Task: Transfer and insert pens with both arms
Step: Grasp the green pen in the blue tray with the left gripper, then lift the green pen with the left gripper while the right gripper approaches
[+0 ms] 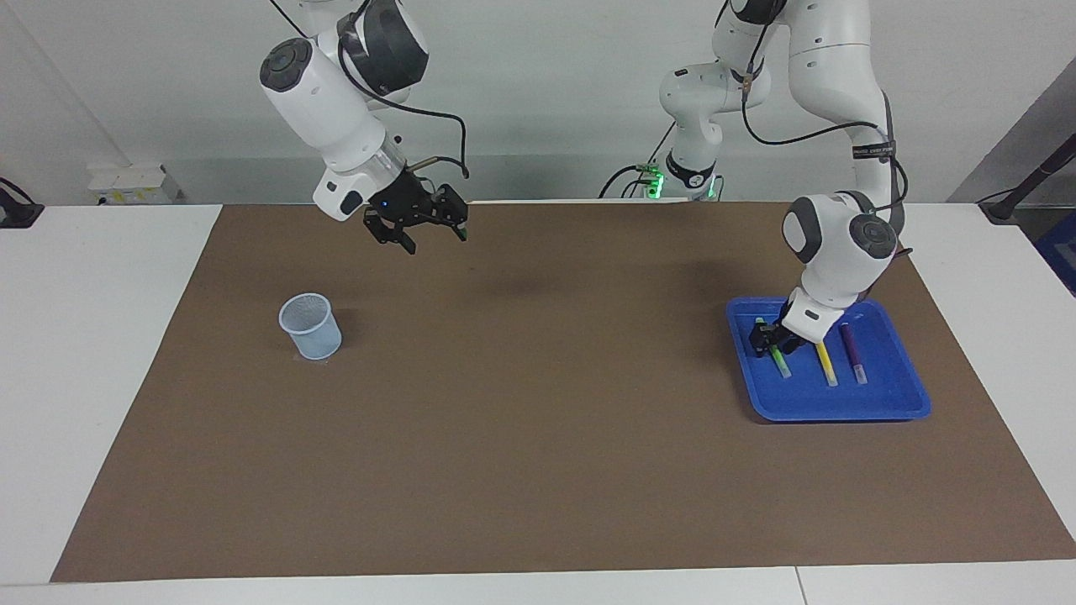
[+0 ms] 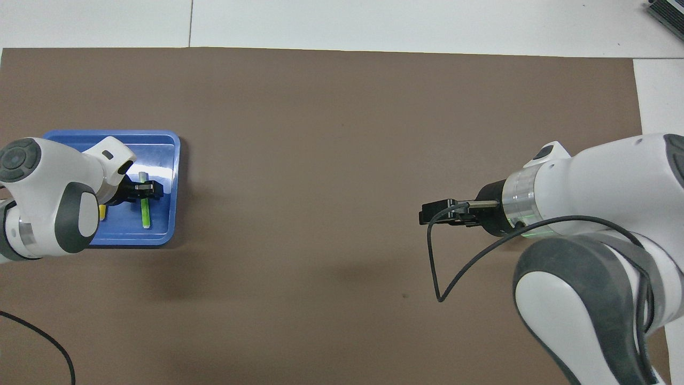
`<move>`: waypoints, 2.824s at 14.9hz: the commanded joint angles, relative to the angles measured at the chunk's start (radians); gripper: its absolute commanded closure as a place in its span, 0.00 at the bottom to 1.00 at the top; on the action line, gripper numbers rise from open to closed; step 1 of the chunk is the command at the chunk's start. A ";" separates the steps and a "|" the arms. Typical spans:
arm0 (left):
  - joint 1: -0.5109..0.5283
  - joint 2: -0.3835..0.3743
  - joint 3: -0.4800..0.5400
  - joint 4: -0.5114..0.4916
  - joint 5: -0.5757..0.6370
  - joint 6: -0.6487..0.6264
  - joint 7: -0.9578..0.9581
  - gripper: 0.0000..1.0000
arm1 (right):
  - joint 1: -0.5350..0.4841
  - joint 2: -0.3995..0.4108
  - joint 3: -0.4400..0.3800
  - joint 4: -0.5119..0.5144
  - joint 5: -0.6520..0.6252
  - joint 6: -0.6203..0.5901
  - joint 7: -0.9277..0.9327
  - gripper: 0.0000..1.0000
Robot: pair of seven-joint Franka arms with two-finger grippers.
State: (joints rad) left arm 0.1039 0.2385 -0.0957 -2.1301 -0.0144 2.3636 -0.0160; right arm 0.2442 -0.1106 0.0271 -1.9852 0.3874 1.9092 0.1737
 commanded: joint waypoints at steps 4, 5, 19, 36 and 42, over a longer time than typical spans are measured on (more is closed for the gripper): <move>-0.010 -0.008 0.008 -0.037 -0.012 0.017 -0.005 0.99 | 0.001 -0.027 0.001 -0.033 0.016 0.031 0.016 0.00; -0.009 -0.007 0.008 -0.033 -0.012 0.019 -0.005 1.00 | 0.003 -0.027 0.001 -0.033 0.016 0.028 0.015 0.00; -0.009 -0.034 0.005 0.214 -0.012 -0.322 -0.097 1.00 | 0.009 -0.029 0.002 -0.032 0.007 0.025 0.020 0.00; -0.029 -0.163 -0.111 0.248 -0.505 -0.495 -1.169 1.00 | 0.009 -0.026 0.007 -0.040 0.221 0.112 0.020 0.00; -0.099 -0.320 -0.110 0.118 -0.648 -0.428 -1.461 1.00 | 0.096 -0.003 0.010 -0.037 0.428 0.362 0.209 0.00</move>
State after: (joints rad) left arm 0.0384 0.0161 -0.2181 -1.9171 -0.6192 1.8849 -1.3819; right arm 0.2866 -0.1121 0.0303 -2.0041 0.7576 2.1534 0.2753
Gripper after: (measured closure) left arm 0.771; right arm 0.000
